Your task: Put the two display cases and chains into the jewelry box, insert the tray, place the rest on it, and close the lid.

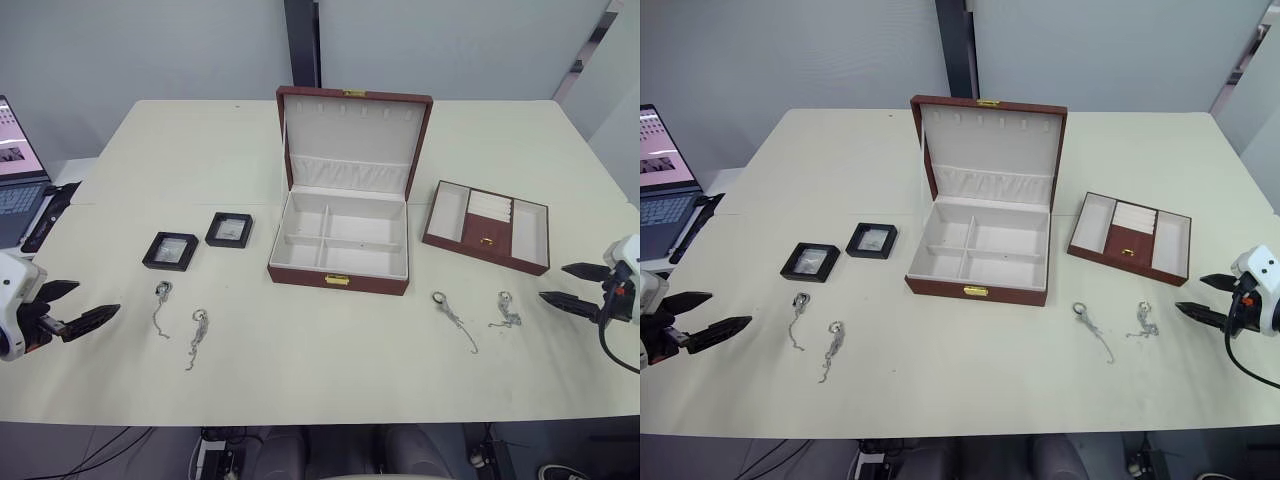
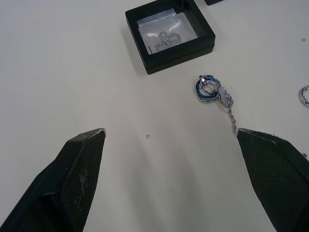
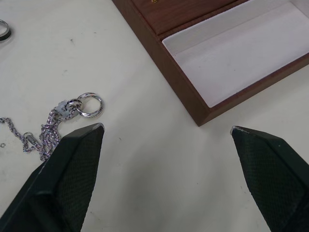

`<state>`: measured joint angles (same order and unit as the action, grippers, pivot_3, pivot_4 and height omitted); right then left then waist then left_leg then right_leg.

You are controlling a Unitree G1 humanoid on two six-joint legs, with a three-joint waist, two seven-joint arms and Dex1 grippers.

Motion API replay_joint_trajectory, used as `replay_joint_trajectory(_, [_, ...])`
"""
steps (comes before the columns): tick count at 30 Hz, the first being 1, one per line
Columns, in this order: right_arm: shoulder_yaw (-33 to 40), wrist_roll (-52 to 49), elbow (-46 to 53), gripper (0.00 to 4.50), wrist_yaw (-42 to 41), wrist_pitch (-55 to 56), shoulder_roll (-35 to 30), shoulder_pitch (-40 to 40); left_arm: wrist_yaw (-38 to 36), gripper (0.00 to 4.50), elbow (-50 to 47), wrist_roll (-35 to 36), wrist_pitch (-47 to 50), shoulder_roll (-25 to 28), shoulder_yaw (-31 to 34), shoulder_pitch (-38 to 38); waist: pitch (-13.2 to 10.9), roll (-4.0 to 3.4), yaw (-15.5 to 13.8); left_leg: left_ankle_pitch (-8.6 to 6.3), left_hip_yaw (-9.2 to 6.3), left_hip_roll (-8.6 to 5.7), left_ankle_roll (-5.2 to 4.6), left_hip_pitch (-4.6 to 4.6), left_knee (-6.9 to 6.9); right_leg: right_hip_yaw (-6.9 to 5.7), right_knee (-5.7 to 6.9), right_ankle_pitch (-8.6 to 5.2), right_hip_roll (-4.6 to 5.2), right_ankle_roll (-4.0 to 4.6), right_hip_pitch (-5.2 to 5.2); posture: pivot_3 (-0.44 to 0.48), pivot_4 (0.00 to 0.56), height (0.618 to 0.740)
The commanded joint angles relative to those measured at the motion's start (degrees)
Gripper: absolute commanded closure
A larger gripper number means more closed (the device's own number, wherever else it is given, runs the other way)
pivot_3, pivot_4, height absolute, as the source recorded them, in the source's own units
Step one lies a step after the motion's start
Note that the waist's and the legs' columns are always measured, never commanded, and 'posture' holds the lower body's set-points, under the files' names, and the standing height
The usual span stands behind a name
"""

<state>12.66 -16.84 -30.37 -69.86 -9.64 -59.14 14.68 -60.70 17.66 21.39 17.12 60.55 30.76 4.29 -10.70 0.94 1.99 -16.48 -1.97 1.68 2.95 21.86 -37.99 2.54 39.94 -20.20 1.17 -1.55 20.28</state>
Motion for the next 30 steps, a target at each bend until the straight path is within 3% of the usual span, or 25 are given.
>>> replay_joint_trajectory(1, [1.5, -0.1, 0.2, 0.04, -0.1, 0.7, -0.9, 0.4, 0.0, 0.00, 0.1, -0.4, -0.6, 1.0, 1.0, -0.5, 0.0, 0.00, 0.0, 0.00, 0.00, 0.00, 0.00, 0.00, 0.00, 0.00, 0.00, 0.00, 0.00, 0.00, 0.00, 0.000, 0.150, 0.740])
replay_joint_trajectory(30, [2.1, -0.5, 0.3, 0.04, -0.4, 0.2, -1.6, 0.4, 0.8, 0.00, 0.1, -1.8, -0.2, 0.9, 1.6, 0.2, 0.0, 0.00, 0.0, 0.00, 0.01, 0.00, 0.00, 0.00, -0.01, 0.00, 0.02, 0.00, 0.00, 0.00, 0.00, 0.000, 0.150, 0.740])
